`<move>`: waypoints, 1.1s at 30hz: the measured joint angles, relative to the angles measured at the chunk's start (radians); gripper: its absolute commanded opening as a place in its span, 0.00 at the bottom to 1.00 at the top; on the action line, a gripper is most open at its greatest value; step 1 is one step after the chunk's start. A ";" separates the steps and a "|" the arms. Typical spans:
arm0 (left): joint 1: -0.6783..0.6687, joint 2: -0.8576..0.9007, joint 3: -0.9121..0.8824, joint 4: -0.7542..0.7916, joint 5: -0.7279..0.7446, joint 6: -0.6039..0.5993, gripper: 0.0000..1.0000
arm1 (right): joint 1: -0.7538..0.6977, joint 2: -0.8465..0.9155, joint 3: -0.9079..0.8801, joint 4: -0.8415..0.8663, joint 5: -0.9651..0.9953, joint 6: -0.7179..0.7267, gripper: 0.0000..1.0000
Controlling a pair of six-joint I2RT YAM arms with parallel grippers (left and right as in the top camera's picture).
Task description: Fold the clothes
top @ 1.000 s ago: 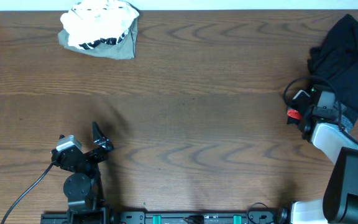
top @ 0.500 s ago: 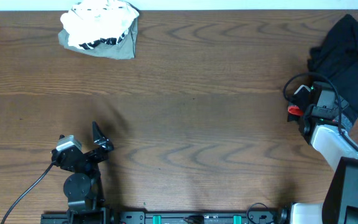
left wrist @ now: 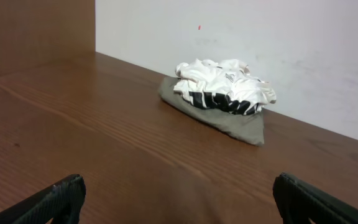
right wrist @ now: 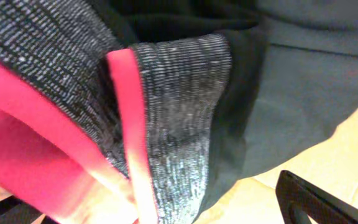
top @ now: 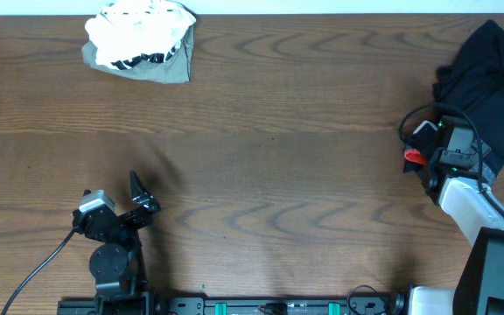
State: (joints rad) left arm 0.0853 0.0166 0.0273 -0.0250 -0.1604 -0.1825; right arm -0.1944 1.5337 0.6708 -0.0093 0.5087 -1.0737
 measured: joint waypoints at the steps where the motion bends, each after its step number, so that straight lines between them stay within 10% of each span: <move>1: 0.000 0.000 0.000 0.000 0.000 0.000 0.98 | 0.000 0.000 0.000 0.017 0.000 0.000 0.99; 33: 0.000 0.000 0.000 0.000 0.000 0.000 0.98 | 0.021 -0.062 -0.002 -0.069 0.001 0.059 0.99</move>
State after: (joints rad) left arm 0.0853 0.0166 0.0273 -0.0250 -0.1604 -0.1825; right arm -0.1734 1.4715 0.6689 -0.0784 0.5095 -1.0149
